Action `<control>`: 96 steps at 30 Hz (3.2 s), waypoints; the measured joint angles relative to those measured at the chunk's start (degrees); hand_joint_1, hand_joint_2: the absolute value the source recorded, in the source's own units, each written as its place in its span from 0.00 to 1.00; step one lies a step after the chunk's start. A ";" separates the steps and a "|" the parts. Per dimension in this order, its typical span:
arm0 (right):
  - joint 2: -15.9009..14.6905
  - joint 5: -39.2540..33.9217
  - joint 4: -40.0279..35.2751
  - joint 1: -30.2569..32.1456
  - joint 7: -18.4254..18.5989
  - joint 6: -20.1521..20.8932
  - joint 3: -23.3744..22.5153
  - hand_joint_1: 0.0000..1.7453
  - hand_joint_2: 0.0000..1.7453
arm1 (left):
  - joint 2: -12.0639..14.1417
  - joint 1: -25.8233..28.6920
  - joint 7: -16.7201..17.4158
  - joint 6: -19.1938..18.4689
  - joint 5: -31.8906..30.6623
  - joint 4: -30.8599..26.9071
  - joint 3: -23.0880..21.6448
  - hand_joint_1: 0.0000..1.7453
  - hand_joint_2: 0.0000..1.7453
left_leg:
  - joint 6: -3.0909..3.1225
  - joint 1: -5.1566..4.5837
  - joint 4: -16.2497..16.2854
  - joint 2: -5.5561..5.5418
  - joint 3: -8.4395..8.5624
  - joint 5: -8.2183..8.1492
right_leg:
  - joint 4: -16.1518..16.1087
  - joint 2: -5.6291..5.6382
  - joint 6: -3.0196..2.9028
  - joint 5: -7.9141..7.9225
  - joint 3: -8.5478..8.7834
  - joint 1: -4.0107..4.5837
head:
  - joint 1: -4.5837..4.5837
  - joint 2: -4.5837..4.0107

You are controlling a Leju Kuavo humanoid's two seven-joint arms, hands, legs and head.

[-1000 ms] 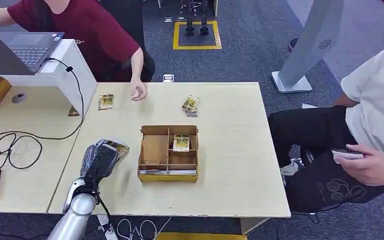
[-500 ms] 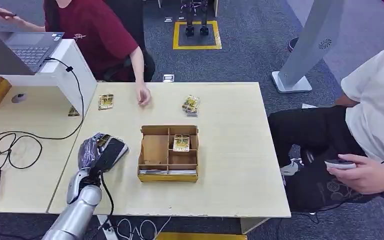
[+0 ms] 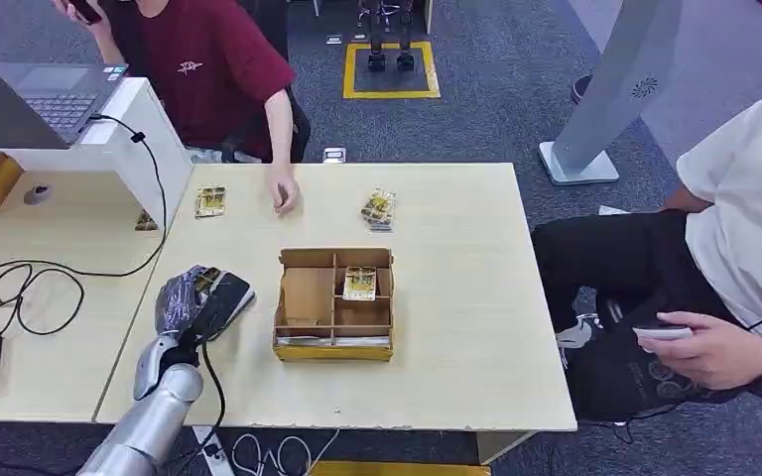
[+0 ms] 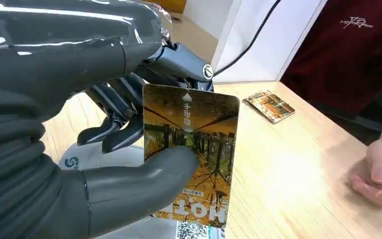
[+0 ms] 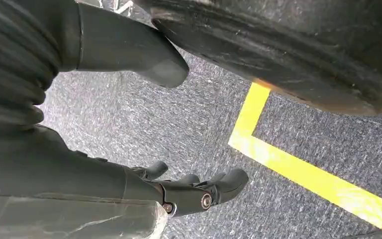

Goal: Pass the card to the sensor for recognition and then transmit it.

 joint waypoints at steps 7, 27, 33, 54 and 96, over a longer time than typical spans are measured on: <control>0.00 -0.50 0.00 -0.09 0.41 0.37 0.53 0.00 1.00 | -0.20 -0.77 2.60 5.32 -6.98 3.00 -0.02 1.00 1.00 | 0.00 0.00 0.00 0.02 0.01 0.00 | 0.00 0.02 0.00 0.00 0.00 0.00 | 0.00 0.00; 0.00 -1.40 -0.13 -0.11 0.98 0.52 2.51 0.00 1.00 | -0.66 -2.73 1.13 7.19 -9.68 9.82 0.11 1.00 1.00 | -0.07 0.00 0.00 -0.01 0.10 0.05 | 0.04 -0.02 -0.01 0.01 0.09 0.00 | 0.00 0.00; 0.00 -1.75 -0.13 -0.10 0.96 0.50 3.02 0.00 1.00 | -0.63 -2.83 2.01 5.47 -10.76 9.55 0.11 1.00 1.00 | -0.12 0.00 0.00 -0.01 0.17 0.09 | 0.05 -0.02 -0.03 0.02 0.16 0.00 | 0.00 0.00; 0.00 -3.19 -0.09 -0.12 0.83 0.44 4.41 0.00 1.00 | -0.61 -2.81 3.99 5.52 -13.15 9.23 0.15 1.00 1.00 | -0.15 0.00 0.00 -0.02 0.19 0.11 | 0.06 -0.02 -0.04 0.03 0.18 0.00 | 0.00 0.00; -0.02 -5.53 -0.31 0.07 -0.48 -0.20 6.84 0.00 1.00 | -5.09 0.14 -19.39 2.96 15.00 4.34 4.04 1.00 1.00 | -0.17 0.00 0.00 0.06 0.20 0.15 | 0.07 0.06 -0.07 0.13 0.13 0.01 | 0.00 0.00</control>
